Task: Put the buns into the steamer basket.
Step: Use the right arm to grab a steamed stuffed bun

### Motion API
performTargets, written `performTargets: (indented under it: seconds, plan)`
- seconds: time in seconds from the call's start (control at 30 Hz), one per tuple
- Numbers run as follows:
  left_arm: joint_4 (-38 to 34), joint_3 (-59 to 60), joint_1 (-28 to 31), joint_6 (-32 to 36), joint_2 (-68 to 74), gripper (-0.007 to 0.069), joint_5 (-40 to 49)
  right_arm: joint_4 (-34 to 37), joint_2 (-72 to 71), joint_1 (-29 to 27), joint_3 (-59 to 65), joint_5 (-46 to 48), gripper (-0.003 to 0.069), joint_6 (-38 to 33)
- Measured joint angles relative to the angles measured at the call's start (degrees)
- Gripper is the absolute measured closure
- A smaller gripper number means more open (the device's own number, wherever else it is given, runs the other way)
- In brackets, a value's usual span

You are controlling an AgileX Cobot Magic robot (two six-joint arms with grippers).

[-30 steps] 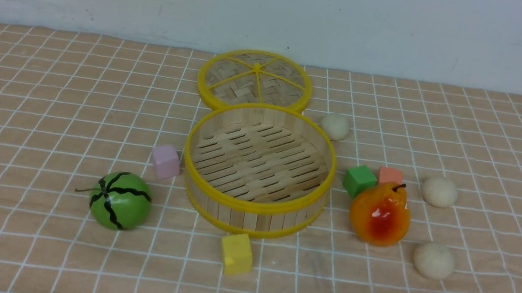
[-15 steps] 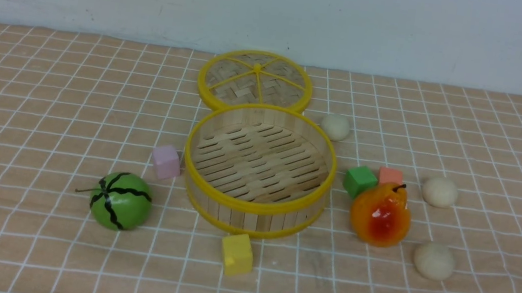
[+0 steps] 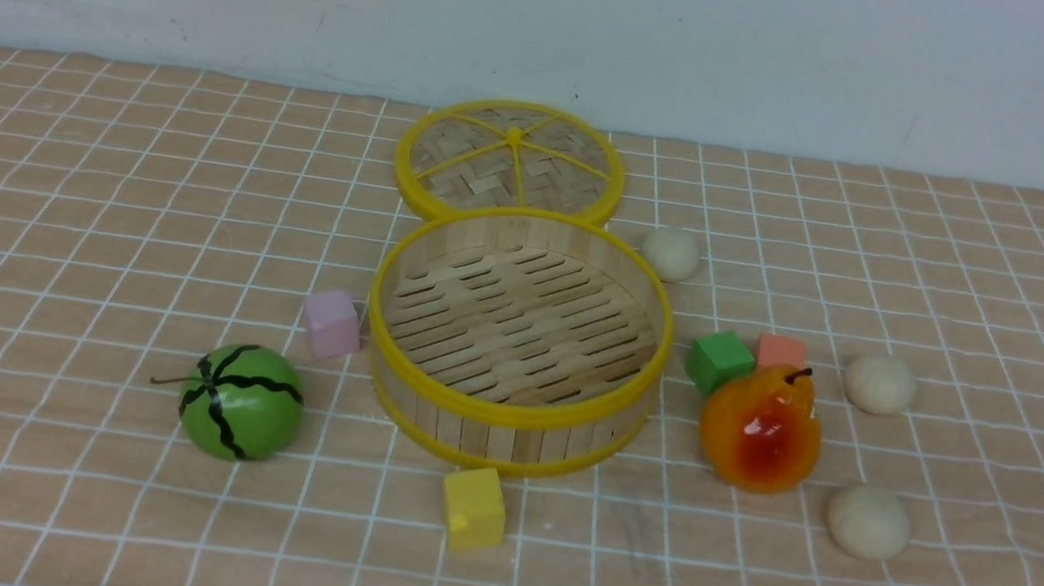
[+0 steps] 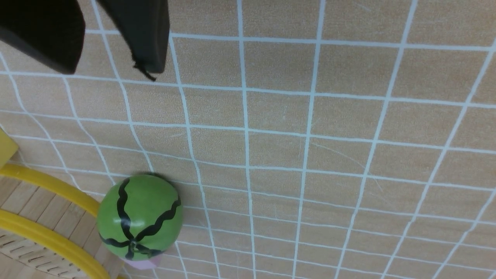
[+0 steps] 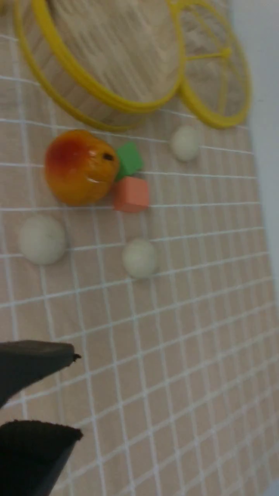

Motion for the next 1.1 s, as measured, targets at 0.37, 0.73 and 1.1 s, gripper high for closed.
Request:
performTargets:
  seconds: [0.37, 0.73, 1.1]
  plan:
    - [0.0, 0.0, 0.0, 0.0, 0.0, 0.0386, 0.0, 1.6, 24.0, 5.8, -10.3, 11.5, 0.0419, -2.5]
    - [0.0, 0.0, 0.0, 0.0, 0.0, 0.0386, 0.0, 0.2, 41.1, 11.6, -17.7, 6.9, 0.0418, -2.7]
    - [0.0, 0.0, 0.0, 0.0, 0.0, 0.0386, 0.0, -1.8, 50.6, 11.6, -20.3, 2.1, 0.0417, -2.5]
